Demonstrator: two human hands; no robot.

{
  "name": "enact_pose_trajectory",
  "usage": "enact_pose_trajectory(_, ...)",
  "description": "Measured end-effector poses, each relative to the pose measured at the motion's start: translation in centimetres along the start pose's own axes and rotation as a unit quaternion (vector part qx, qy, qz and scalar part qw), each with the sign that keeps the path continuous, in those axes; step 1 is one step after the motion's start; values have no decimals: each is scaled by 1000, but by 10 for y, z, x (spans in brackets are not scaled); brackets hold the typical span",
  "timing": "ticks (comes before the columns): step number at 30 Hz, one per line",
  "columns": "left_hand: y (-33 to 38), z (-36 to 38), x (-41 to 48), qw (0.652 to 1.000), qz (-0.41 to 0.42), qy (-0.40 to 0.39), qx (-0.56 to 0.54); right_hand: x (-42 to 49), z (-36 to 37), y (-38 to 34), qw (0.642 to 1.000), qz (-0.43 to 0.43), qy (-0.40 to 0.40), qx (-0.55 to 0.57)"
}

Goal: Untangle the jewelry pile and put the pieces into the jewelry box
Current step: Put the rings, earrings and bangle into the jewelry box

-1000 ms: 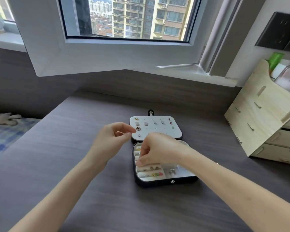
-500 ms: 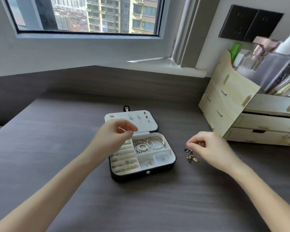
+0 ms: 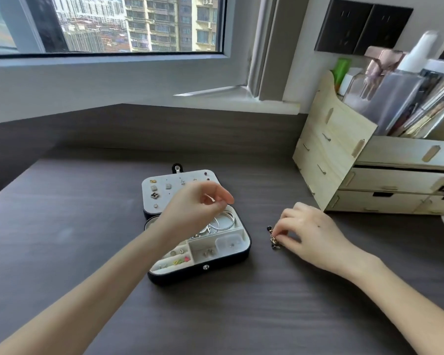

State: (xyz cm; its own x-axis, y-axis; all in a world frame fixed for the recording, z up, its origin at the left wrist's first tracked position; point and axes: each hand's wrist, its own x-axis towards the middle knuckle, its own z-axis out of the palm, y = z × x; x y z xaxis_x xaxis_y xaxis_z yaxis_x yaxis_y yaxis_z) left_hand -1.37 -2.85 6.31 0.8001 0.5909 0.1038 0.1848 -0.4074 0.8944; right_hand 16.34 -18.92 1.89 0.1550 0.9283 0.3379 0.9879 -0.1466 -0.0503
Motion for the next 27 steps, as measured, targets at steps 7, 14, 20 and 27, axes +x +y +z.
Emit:
enact_pose_trajectory(7,3,14,2,998,27,-35,41,-3,-19,-5,944,180,1,277)
enact_pose_trajectory(14,13,20,-5,995,58,-72,-42,16,-39,-42,836,220,-51,500)
enact_pose_trajectory(20,8,6,-4,994,35,20,-105,47,-35,-65,763,216,13,609)
enact_pose_trajectory(27,2,-19,-5,945,-101,24,-309,71,-19,-82,837,111,112,523)
